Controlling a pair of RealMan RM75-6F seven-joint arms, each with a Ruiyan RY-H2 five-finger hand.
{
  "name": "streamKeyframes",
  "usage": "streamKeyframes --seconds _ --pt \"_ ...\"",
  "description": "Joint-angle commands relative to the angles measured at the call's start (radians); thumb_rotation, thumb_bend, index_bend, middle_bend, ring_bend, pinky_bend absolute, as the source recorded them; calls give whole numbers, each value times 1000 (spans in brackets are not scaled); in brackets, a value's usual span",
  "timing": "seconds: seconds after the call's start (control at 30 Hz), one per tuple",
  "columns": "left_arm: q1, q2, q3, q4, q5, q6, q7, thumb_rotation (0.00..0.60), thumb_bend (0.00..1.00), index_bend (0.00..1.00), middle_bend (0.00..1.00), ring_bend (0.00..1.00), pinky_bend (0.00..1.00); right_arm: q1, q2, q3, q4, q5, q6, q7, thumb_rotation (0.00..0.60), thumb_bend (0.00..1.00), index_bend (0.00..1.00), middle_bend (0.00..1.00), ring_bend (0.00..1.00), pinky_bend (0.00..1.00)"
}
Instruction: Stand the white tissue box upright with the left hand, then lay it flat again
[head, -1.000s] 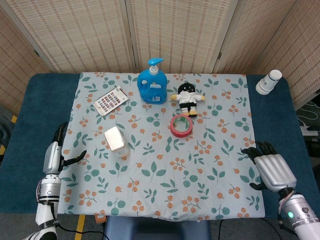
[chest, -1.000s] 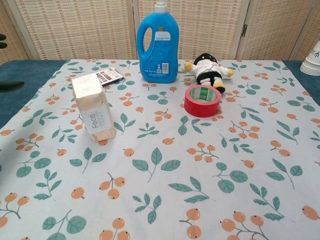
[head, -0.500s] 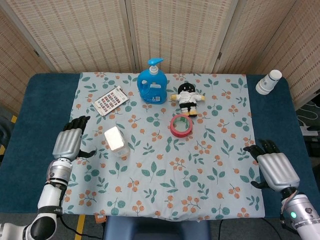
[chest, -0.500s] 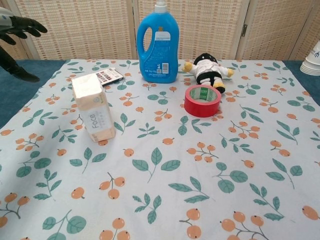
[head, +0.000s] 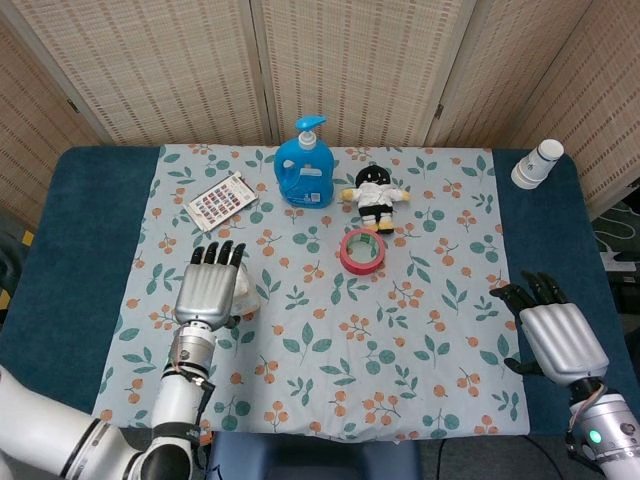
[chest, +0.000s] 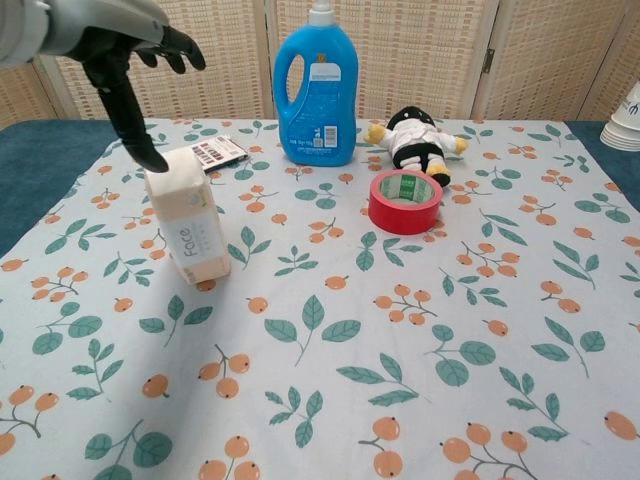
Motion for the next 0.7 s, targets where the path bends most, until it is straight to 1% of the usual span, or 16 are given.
streamKeyframes --seconds 0.03,0.17,0.33,0.43,0.5,0.57,0.7 --pt "-67 -68 -13 81 -31 39 43 600 157 0 23 0 74 -4 2 2 -1 -2 6 1 600 54 202 179 0 0" --pt "-102 -113 -20 176 -66 41 78 600 156 0 23 0 74 -19 9 7 -3 -28 30 15 600 54 202 179 0 0" --pt "-106 -143 -36 252 -117 27 94 600 156 0 23 0 73 -37 22 9 -3 -65 53 37 600 54 202 179 0 0" --pt "-98 -146 -76 267 -174 11 97 600 155 0 23 0 74 -47 29 12 0 -82 67 49 600 54 202 179 0 0" --pt "-88 -140 -116 267 -225 -10 97 600 155 0 22 0 74 -54 33 15 0 -93 78 55 600 54 202 179 0 0" --pt "-86 -132 -145 272 -259 -22 103 600 155 0 20 0 74 -59 35 18 2 -100 86 62 600 53 202 180 0 0" --pt "-91 -135 -154 289 -254 -29 91 600 155 0 20 0 74 -65 38 21 4 -109 89 72 600 54 202 180 0 0"
